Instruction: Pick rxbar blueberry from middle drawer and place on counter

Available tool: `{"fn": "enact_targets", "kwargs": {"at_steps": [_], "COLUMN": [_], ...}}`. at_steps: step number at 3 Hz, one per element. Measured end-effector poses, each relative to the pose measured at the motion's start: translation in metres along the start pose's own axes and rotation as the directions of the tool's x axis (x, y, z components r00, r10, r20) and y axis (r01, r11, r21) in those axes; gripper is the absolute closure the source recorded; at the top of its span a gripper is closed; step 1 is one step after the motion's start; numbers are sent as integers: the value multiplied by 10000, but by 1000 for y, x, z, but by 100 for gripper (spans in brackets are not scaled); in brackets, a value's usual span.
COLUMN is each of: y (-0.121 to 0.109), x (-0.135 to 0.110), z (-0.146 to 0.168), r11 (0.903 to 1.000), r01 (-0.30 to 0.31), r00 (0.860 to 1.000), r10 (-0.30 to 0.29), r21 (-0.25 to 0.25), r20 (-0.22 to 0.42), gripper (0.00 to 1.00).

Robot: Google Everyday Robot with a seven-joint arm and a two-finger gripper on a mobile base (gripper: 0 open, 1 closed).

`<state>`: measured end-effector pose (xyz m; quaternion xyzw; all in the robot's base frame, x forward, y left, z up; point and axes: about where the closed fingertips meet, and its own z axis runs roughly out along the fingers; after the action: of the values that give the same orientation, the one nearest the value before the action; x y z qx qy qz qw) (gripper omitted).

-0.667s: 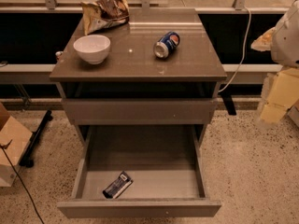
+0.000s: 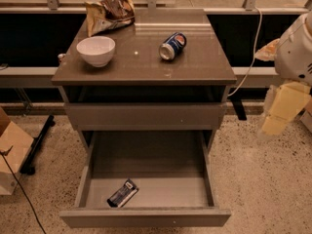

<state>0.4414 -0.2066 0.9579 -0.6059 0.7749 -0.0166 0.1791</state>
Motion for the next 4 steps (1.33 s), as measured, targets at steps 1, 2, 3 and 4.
{"fn": "enact_targets", "kwargs": {"at_steps": [1, 2, 3, 4], "y": [2, -3, -6, 2], "x": [1, 0, -1, -5], "z": [34, 84, 92, 112], "r11": [9997, 9980, 9978, 9947], "r01": [-82, -317, -373, -614], "r00": [9967, 9858, 9832, 9814], "r10": [99, 404, 465, 753], "r21": [-218, -555, -547, -829], "r20": [801, 1633, 1767, 1768], "gripper": [0, 0, 0, 0]}}
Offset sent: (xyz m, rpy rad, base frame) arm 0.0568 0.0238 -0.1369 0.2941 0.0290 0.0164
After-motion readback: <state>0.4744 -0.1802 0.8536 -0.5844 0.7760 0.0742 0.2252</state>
